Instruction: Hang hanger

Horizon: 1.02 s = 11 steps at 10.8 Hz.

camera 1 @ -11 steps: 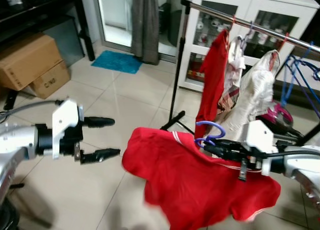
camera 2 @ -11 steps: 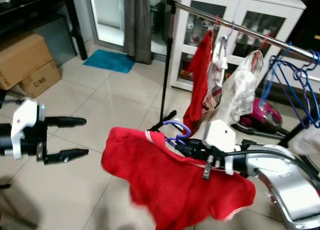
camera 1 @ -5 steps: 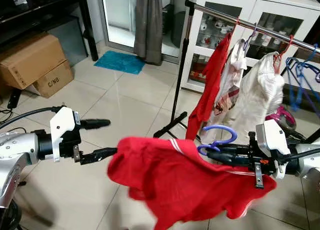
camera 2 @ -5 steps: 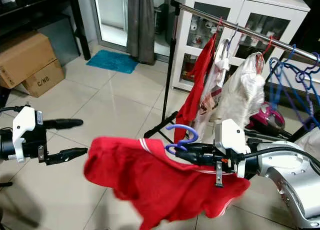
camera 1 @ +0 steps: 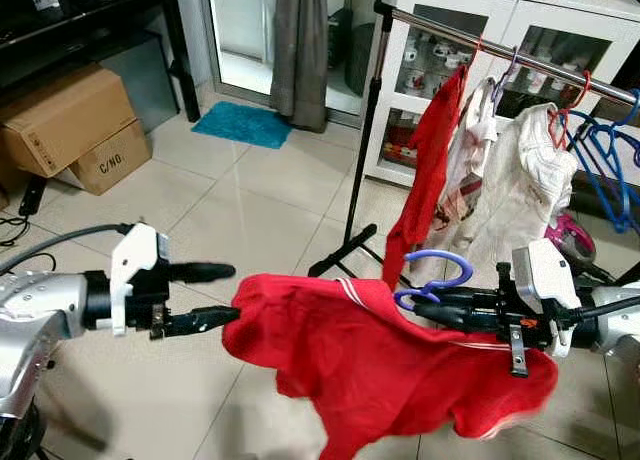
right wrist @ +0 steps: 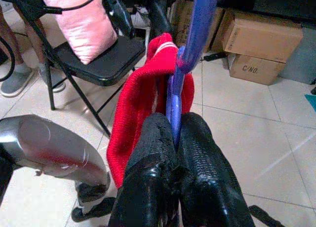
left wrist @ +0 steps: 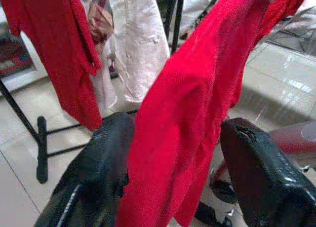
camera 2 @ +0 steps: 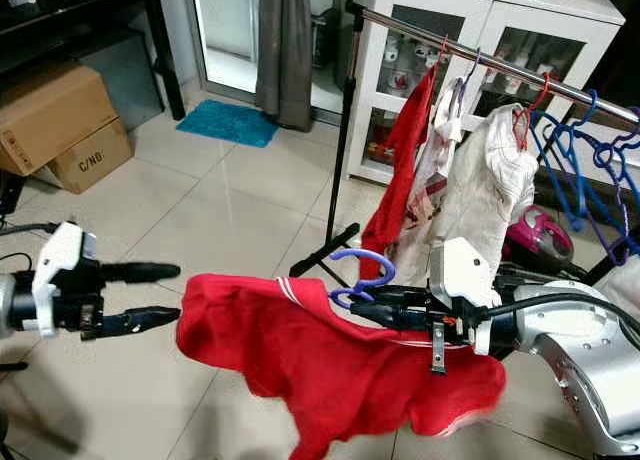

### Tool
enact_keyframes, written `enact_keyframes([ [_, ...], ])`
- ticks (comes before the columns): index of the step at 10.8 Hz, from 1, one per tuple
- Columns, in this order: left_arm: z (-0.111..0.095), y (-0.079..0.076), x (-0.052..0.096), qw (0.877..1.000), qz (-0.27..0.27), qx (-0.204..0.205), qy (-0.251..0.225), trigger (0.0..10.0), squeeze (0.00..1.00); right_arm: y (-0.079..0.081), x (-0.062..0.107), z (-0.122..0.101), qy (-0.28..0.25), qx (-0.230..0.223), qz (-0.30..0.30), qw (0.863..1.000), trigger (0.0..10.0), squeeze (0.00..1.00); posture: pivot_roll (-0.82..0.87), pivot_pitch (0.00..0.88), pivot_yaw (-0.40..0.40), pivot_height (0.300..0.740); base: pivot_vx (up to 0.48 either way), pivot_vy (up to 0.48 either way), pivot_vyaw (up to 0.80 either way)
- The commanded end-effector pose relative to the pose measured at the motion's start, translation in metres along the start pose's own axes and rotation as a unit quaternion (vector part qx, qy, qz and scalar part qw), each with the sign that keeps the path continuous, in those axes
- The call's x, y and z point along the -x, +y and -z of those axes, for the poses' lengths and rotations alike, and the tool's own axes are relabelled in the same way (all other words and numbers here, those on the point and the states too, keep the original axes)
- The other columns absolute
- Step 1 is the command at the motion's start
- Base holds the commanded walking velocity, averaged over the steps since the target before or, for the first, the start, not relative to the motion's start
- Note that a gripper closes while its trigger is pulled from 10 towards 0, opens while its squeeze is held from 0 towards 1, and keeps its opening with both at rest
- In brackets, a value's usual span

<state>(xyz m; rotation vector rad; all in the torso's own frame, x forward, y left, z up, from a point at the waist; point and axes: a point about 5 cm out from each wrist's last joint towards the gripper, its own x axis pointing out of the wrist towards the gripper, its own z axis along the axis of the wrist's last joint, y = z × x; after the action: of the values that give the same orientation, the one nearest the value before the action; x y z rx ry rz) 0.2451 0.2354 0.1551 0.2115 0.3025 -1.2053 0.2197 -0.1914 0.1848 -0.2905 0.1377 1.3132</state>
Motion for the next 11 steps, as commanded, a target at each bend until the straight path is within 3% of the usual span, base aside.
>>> enact_keyframes([
  [1, -0.001, 0.003, -0.003, 1.0, 0.004, -0.01, 0.007, 0.0, 0.0, -0.002, 0.004, -0.015, -0.019, 0.032, -0.003, 0.999, 10.0, 0.0, 0.06, 0.013, -0.032, 0.74, 0.0, 0.0, 0.0],
  [11, 0.003, 0.009, -0.021, 0.998, 0.057, -0.002, 0.01, 0.0, 0.0, 0.0, 0.009, -0.025, -0.022, 0.043, -0.016, 0.999, 10.0, 0.0, 0.03, 0.013, -0.015, 0.74, 0.0, 0.0, 0.0],
])
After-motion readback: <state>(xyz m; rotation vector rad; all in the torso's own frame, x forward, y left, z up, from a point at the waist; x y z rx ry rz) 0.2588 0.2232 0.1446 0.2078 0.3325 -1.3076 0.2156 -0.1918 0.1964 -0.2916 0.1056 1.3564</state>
